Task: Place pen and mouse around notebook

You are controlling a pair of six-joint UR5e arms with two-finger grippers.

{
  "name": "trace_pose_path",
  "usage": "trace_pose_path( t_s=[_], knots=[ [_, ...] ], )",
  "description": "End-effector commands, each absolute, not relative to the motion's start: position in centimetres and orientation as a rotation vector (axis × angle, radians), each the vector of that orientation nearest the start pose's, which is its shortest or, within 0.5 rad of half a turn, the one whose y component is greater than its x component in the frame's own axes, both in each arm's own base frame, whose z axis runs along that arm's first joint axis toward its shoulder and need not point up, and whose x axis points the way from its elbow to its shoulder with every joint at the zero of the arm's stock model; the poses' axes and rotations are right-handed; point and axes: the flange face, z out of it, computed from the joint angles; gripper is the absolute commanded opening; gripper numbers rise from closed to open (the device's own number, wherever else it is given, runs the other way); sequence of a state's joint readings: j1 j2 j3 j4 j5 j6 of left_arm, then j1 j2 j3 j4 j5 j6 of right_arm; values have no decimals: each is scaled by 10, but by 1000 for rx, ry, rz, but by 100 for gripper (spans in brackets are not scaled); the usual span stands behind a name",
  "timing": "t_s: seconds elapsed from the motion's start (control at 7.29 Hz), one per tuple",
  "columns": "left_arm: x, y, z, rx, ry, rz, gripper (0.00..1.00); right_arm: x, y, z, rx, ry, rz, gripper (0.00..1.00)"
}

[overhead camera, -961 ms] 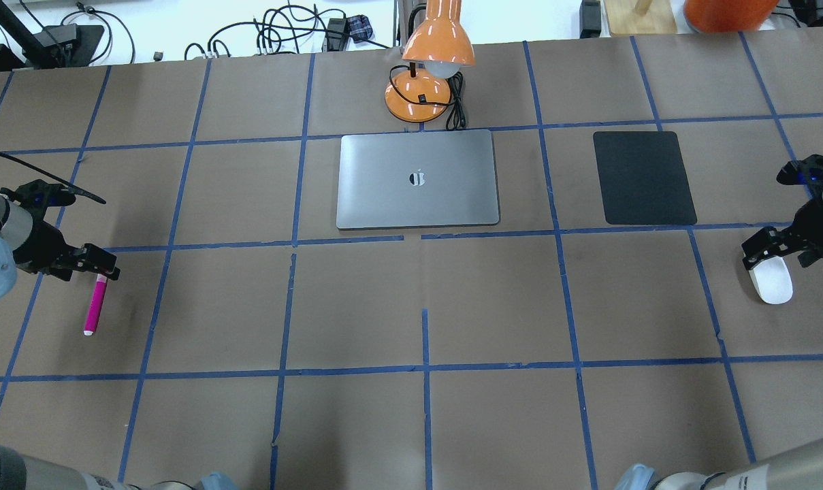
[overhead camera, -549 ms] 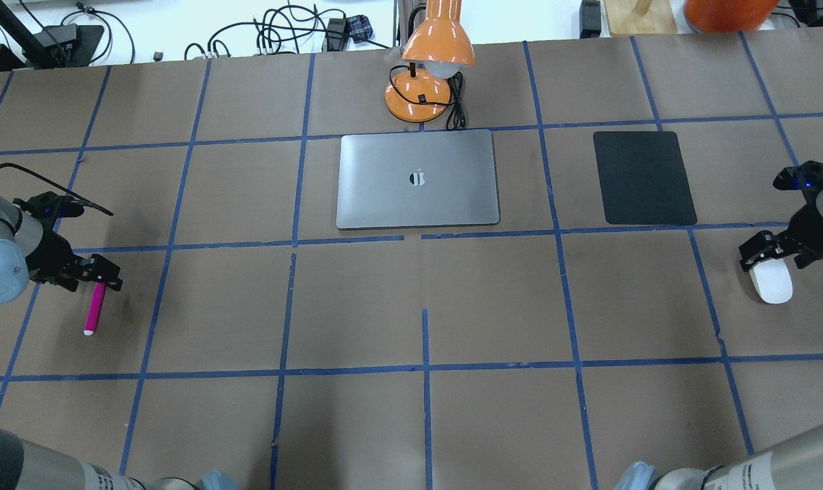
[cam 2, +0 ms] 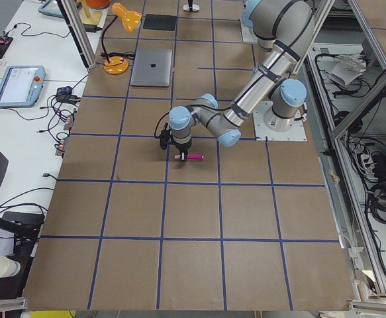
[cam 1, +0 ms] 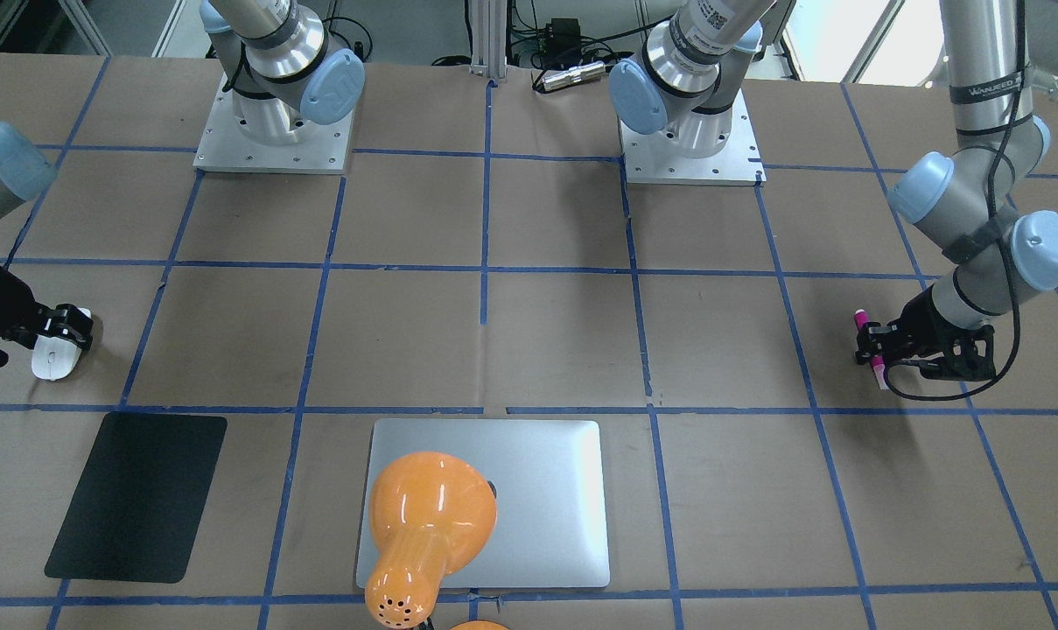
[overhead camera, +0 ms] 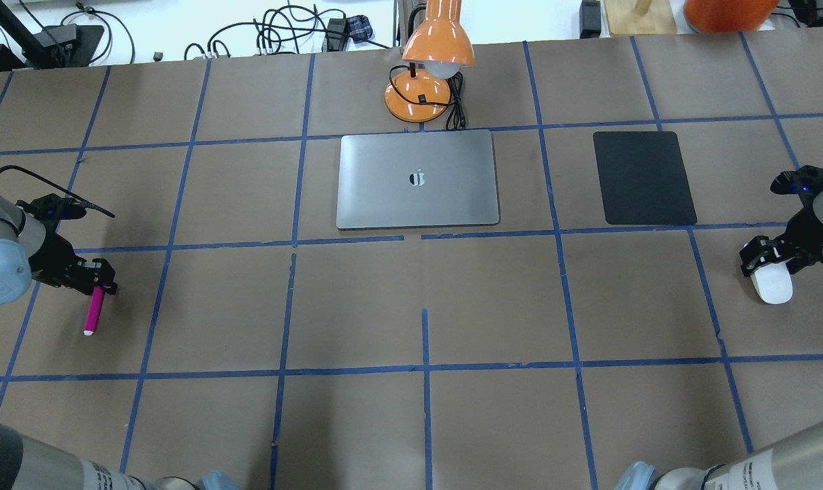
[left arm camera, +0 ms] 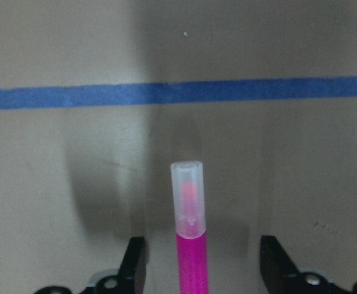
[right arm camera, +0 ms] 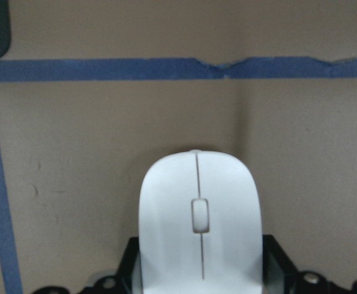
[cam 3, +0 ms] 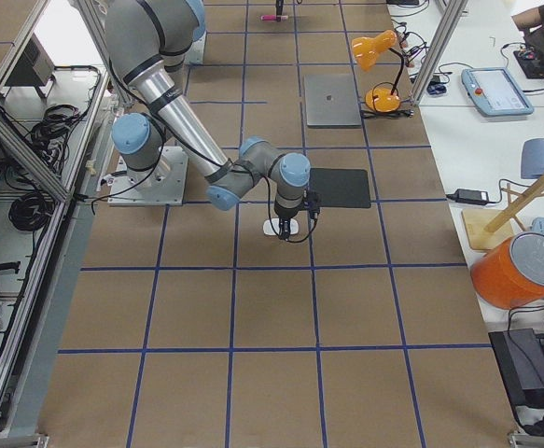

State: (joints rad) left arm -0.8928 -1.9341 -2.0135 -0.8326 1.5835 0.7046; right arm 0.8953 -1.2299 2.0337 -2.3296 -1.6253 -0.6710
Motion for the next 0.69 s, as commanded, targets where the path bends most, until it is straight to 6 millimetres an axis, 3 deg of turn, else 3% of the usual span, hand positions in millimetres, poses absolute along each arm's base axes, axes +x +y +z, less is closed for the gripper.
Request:
trace_pose_path(
  t_s=[0.0,0.14,0.27,0.41,0.55],
  knots=[
    [220,-484,174,-11,3167,96,0,-215,-484,195,-13,3173,65,33],
    [218,-484,182,-69,3160,86,0,-211,-495,220,-25,3200,-10,33],
    [208,-486,190,-266,3149,95,0,-189,-519,240,-98,3207,-38,33],
    [184,-492,201,-482,3146,112,0,-151,-555,265,-92,3204,-57,33],
    [129,-506,215,-720,3160,93,0,-102,-598,290,-54,3167,-92,33]
  ],
)
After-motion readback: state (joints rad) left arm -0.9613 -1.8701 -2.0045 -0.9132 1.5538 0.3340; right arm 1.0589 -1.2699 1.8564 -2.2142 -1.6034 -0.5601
